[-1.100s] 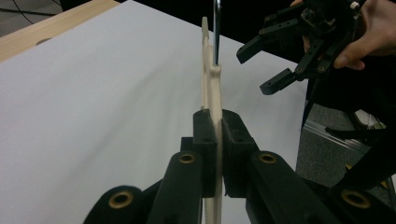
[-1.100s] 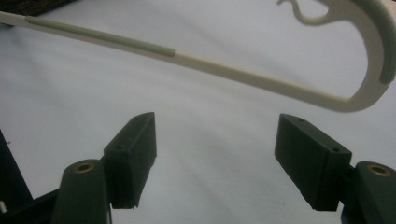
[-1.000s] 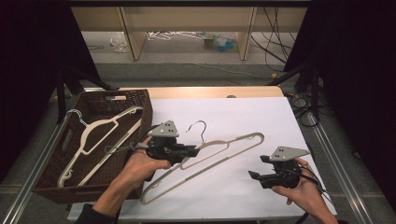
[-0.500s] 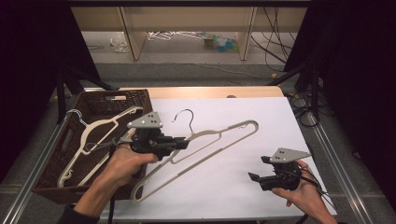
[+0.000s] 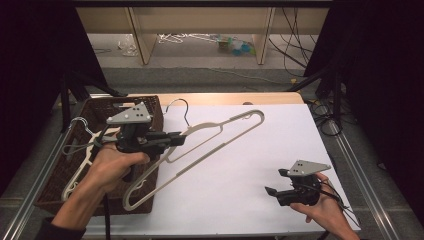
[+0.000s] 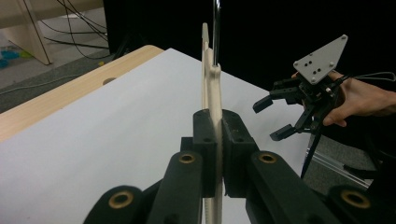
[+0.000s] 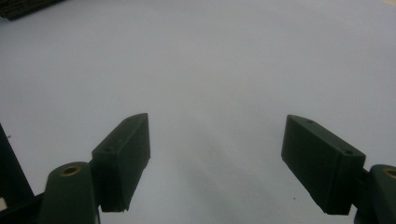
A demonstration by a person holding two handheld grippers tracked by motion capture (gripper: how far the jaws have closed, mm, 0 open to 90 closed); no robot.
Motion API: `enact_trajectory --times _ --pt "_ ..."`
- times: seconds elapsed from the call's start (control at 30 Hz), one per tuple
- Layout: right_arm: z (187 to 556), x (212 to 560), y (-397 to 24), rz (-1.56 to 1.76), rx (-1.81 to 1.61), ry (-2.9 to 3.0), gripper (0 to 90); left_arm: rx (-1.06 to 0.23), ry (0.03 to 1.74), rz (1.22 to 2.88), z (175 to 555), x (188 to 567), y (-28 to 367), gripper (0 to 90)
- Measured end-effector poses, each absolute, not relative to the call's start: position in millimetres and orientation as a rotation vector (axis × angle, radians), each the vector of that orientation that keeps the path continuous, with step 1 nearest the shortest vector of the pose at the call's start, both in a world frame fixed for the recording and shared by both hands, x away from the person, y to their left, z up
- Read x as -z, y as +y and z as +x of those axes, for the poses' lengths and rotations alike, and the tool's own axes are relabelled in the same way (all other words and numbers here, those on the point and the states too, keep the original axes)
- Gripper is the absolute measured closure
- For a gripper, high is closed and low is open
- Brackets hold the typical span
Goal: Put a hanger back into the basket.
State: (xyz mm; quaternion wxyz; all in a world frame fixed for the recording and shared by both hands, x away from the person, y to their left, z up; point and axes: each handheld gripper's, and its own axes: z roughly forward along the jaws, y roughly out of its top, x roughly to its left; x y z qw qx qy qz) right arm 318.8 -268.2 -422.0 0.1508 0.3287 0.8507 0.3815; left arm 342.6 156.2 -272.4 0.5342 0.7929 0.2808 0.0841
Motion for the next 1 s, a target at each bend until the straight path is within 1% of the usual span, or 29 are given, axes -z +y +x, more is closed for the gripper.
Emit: enact_trajectory --times 0.17,0.43,0.6,0.73,1.0 --pt "319.0 422.5 -268.9 0.941 -1.093 2.441 24.8 -0.232 0.689 1.876 343.4 264.6 170.0 85.6" --pt "318.3 423.1 -268.9 0.952 -1.089 2.442 24.9 -0.296 0.768 1.830 350.8 261.3 208.6 85.6" --pt "318.5 423.7 -268.8 0.948 -1.089 2.445 24.9 -0.339 0.835 1.780 357.4 264.6 239.6 85.6" --pt "317.9 423.6 -267.9 0.959 -1.091 2.454 24.8 -0.401 0.860 1.757 360.8 268.2 261.5 85.6" --pt "318.1 425.6 -266.8 0.948 -1.080 2.469 24.7 -0.478 0.920 1.711 370.0 285.0 301.2 85.7"
